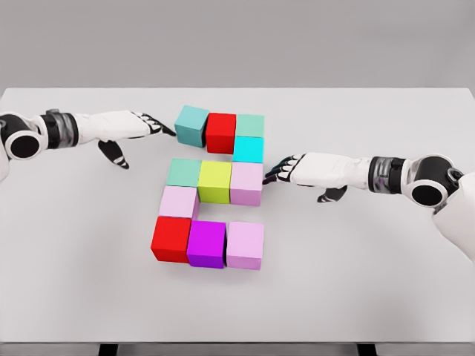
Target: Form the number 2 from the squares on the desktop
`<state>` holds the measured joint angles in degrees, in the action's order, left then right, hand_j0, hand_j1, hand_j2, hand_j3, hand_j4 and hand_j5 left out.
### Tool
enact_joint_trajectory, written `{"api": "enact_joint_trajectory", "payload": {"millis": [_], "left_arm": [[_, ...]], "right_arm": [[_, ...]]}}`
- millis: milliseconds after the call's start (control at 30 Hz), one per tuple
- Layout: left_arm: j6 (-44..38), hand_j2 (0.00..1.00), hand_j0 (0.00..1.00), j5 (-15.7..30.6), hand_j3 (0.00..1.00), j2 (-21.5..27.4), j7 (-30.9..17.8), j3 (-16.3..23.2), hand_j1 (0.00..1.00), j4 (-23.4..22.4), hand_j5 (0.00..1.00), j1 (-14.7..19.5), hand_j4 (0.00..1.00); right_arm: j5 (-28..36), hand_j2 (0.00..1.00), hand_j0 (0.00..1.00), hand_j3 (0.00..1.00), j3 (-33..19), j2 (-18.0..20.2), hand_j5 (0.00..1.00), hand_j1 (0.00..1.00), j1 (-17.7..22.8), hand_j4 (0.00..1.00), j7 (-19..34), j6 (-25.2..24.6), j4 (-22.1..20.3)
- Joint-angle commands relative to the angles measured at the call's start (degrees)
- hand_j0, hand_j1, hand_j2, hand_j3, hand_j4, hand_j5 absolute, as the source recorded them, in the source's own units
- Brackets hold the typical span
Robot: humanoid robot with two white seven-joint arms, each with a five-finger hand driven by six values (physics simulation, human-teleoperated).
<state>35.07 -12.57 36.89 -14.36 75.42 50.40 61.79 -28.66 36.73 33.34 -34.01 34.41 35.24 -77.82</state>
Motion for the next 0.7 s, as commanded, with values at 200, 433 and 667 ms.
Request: {"api": "enact_joint_trajectory", "payload": {"millis": [200,433,667], "left_arm": [[-0.07,1.0,1.0,-0.26,1.0,0.11,-0.05,-0.54,1.0,2.86,1.0,-0.35,1.0],[-0.07,1.0,1.0,-0.96,1.0,0.11,-0.05,-0.63,1.0,4.97,1.0,-0.44,1.0],[-0.07,1.0,1.0,-0.96,1.0,1.96,-0.05,-1.24,1.0,6.38,1.0,-1.23,1.0]], "right_arm": [[1.32,1.0,1.0,1.0,0.09,0.15,1.0,1.0,0.0,1.0,0.59,-0.24,-0.13],[1.32,1.0,1.0,1.0,0.09,0.24,1.0,1.0,0.0,1.0,0.59,-0.24,-0.14],[1.32,1.0,1.0,1.0,0.09,0.32,1.0,1.0,0.0,1.0,0.59,-0.24,-0.14]]}}
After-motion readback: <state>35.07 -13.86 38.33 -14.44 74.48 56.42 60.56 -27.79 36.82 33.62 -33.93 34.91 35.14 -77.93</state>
